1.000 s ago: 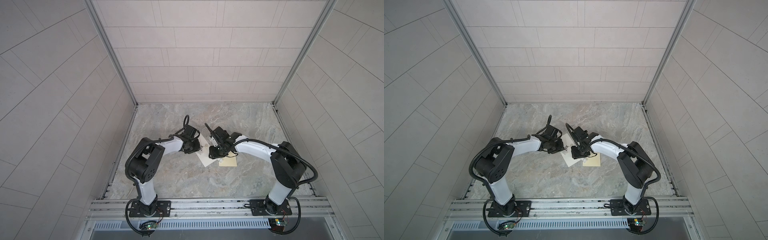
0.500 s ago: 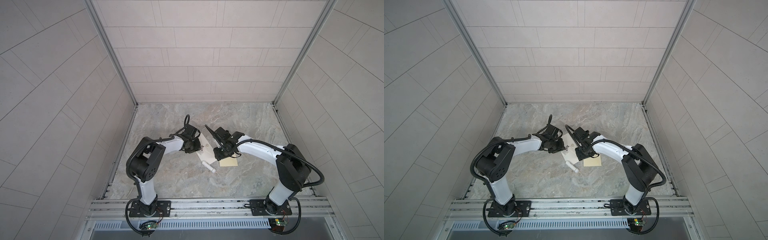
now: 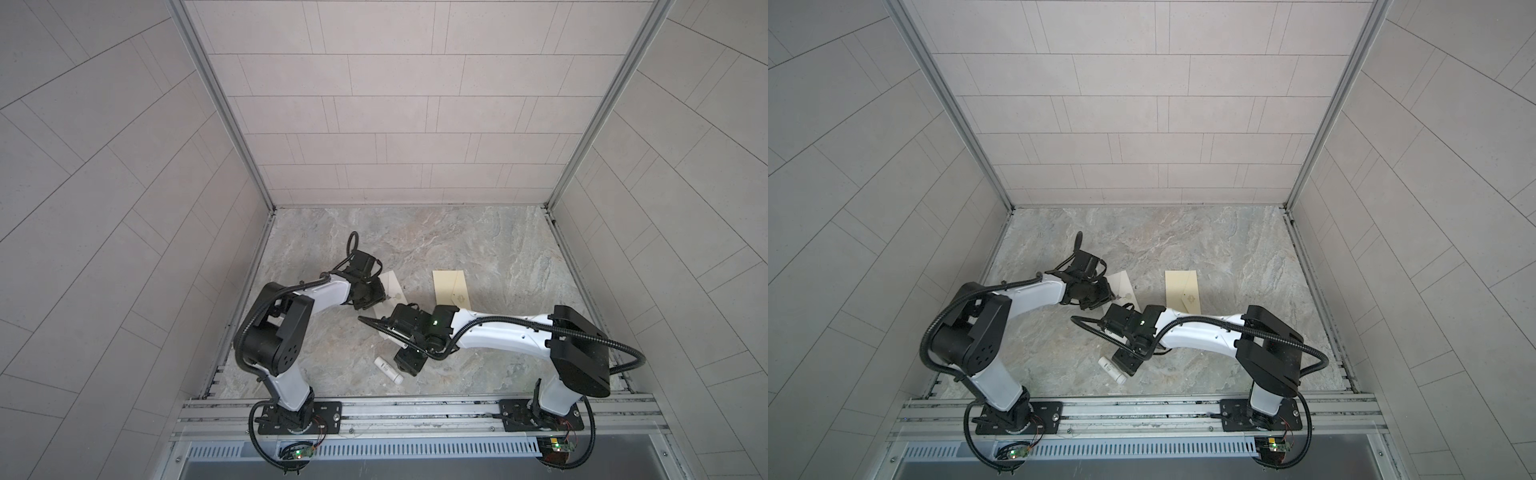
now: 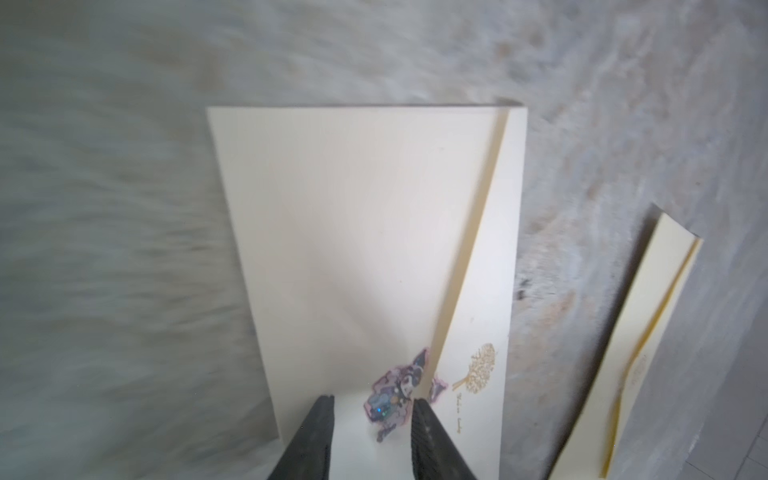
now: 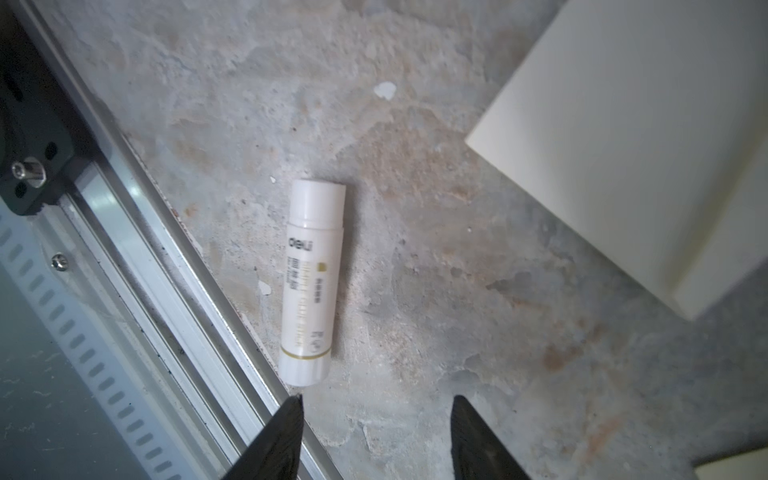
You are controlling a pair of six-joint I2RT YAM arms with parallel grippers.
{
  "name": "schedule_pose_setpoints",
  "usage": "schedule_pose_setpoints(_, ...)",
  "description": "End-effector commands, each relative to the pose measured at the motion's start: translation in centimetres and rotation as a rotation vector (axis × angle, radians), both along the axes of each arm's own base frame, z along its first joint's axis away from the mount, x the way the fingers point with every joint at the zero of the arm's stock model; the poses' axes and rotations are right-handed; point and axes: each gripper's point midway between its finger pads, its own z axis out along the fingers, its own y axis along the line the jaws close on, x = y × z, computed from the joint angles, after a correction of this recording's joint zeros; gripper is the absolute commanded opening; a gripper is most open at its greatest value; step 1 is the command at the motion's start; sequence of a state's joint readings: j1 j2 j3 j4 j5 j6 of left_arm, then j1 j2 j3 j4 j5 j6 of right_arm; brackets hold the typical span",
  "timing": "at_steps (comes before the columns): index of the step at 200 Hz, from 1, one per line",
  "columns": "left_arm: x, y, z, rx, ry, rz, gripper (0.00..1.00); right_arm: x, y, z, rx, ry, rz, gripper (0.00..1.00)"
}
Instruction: Place the letter into the envelope and seal it
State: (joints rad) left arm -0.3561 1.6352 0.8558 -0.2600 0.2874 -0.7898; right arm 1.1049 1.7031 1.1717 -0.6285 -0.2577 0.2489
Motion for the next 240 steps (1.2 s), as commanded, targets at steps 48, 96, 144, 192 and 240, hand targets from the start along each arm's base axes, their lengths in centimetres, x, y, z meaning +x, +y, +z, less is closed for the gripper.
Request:
schedule_pose_setpoints(48,-12.2,5.6,1.4,0.220,0.113,-0.176,0.47,4.6,-2.9,3.0,0.116,-0.081,-0.150,0.56)
schedule_pose_setpoints(96,-13.8,3.7,2.0,0.176,0.062,-0.244,0.51,4.3,-4.8,2.2,0.042,-0.079,-0.131,0.56)
schedule_pose_setpoints(144,-17.8,2.1,0.7,0.340,0.035,-0.416,0.54,4.9,-6.4,2.1,0.042,-0.090,-0.180,0.56)
schedule_pose_setpoints(192,-18.9,1.2,1.5,0.354,-0.167,-0.448,0.72,5.6,-9.7,2.4,0.054,-0.068,-0.260,0.56)
schedule_pose_setpoints(240,-14.6,2.0,7.7,0.373,-0.322,-0.168,0.75,5.4,-9.0,4.0,0.087,-0.018,-0.234,0.56)
